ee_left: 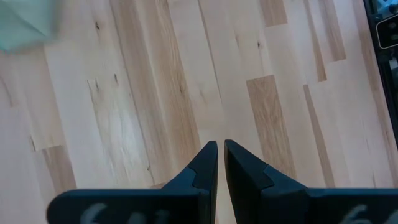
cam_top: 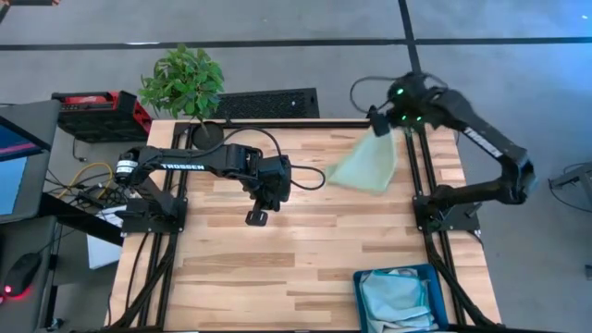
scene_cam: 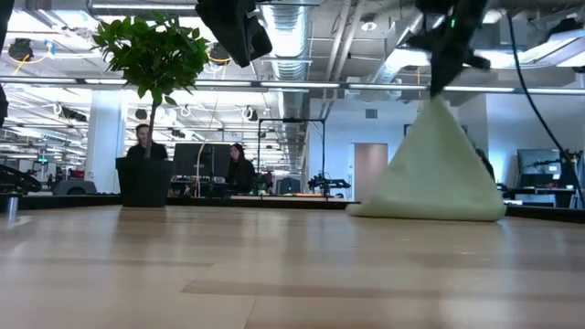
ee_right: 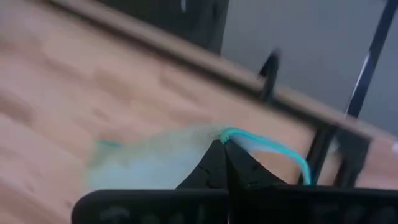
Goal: Fold microfiber towels
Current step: Fold the green microfiber cloth
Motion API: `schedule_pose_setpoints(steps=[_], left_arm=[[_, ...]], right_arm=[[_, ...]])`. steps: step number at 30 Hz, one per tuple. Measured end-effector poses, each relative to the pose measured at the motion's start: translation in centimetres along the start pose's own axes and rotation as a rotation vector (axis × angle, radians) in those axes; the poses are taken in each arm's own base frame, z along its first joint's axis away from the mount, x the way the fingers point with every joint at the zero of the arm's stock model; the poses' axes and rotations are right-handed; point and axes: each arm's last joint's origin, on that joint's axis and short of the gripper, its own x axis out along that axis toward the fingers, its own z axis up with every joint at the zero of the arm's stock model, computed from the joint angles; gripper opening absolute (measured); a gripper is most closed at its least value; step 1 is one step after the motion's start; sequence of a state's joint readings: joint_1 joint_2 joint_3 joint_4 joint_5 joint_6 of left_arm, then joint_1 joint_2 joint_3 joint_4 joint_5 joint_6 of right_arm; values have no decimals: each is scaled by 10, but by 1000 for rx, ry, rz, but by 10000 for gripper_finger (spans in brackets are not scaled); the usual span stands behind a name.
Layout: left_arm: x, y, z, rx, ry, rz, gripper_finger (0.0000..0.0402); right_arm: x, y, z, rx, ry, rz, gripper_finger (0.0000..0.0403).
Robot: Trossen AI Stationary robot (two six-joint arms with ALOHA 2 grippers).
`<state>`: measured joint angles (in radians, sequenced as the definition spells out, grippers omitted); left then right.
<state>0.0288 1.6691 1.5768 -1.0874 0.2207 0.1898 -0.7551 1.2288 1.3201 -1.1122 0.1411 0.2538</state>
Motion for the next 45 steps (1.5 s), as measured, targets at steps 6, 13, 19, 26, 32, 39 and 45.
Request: schedule_pose_setpoints(steps=[6,13,19,26,32,39,45], left_arm=[[0,0,0,0,0,0,19],[0,0,0,-7,0,0,19],[0,0,0,-7,0,0,19],[0,0,0,-17,2,0,19],[0,-1,-3,-64,33,-5,19],[0,-4,-8,-98,84,-15,19],[0,-4,-8,-96,83,-15,19]], right_arm=[[-52,12,15,-9,-157,67,1],[-54,58,-10,-94,-87,203,1],[-28,106,-43,-221,58,249,0],[20,169,-69,-361,146,283,1],[60,210,-88,-466,221,321,4],[81,227,-103,-529,277,309,8],[94,236,-111,-530,360,359,30]])
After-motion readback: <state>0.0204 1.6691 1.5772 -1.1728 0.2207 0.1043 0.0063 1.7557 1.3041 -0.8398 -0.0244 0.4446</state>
